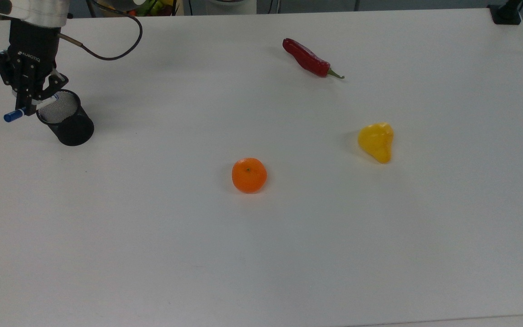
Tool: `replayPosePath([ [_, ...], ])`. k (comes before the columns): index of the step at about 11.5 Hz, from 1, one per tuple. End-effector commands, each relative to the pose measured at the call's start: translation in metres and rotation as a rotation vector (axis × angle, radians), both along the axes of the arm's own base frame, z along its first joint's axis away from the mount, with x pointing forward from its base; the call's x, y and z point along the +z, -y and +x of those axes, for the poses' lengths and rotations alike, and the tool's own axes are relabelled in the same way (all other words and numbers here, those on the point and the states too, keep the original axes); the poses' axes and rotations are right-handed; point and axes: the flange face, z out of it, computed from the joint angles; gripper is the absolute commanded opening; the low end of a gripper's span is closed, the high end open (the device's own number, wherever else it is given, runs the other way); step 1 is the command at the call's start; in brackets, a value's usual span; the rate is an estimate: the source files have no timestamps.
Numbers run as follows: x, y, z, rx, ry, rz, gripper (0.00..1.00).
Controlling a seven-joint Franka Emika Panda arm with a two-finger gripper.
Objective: Place marker
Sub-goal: 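Lower the marker into the pen cup and open the gripper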
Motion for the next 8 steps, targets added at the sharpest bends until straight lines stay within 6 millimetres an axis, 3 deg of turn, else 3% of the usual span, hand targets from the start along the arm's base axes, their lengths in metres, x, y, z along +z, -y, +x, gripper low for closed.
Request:
replayPosePath([
  [1,-0.019,-0.007,-0.024,0.011,0.090,-0.024,0.00],
  [5,-0.034,-0.012,-0.038,0.016,0.143,-0.038,0.00],
  [8,-0.034,-0.006,-0.041,0.002,0.143,-0.036,0.21],
])
